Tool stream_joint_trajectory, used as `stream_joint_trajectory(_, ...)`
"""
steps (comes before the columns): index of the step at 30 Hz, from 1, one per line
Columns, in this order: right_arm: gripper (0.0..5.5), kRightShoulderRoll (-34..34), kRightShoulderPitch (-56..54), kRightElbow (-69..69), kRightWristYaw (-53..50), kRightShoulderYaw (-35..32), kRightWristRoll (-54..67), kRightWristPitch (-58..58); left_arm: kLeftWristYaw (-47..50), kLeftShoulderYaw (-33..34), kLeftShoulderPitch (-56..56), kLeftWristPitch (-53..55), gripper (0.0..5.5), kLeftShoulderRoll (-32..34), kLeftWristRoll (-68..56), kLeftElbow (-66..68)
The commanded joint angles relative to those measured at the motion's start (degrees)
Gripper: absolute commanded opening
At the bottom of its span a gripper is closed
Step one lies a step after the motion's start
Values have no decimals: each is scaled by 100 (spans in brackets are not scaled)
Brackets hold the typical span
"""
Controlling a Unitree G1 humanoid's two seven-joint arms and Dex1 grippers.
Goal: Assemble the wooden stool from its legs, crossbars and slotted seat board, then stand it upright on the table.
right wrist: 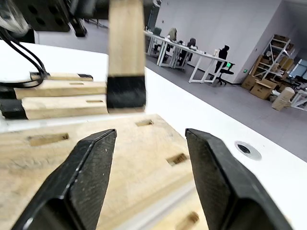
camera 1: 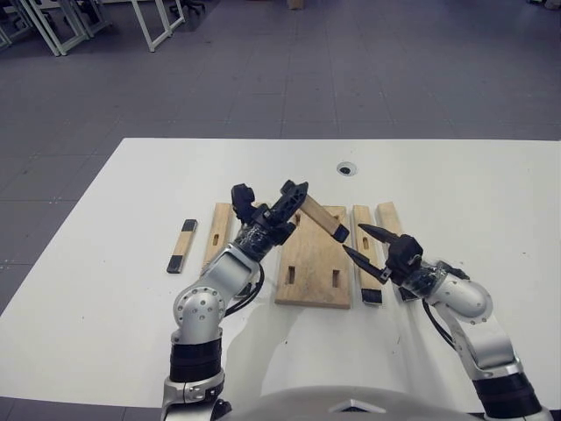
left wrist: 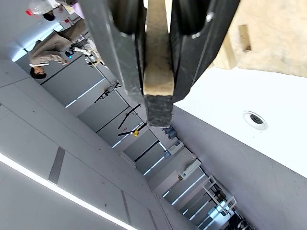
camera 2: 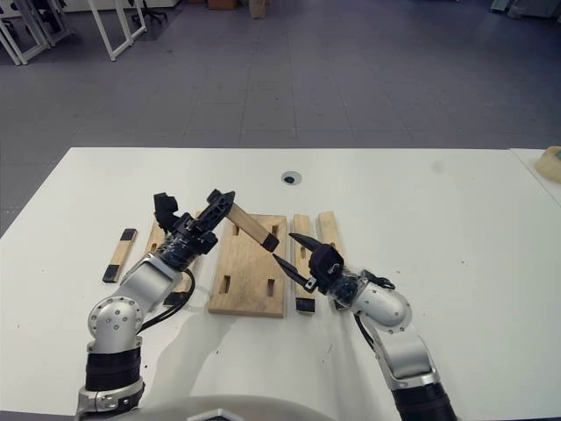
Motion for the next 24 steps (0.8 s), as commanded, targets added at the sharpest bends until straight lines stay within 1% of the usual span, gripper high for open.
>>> stream_joint_trajectory(1,263,65,40,160,-380,-255,-111,138,210,327,275,-575,41,608,1132,-456)
stream_joint_trajectory(3,263,189,94,152,-636,-317,-153,197,575,334,525,-973,41,749,2056,-803)
stream_joint_trajectory(5,263,255,164,128,-792,-341,-202,179,956,400,720,-1254,41,725,2729,-967)
stream_joint_trajectory(9,263,317,311,29,-992,-296,-307,160,1122,716,884,-1713,41,855,3540,-540)
stream_joint_trajectory(14,263,296,338,0,-998,-271,-306,222,944,1068,978,-1963,41,914,3749,-42)
stream_joint_trajectory(17,263,274,317,0,-960,-245,-300,248,817,1088,896,-2070,41,816,3709,218)
stream_joint_trajectory(24,263,237,369,-12,-860,-243,-283,275,867,1112,865,-2199,41,695,3759,105)
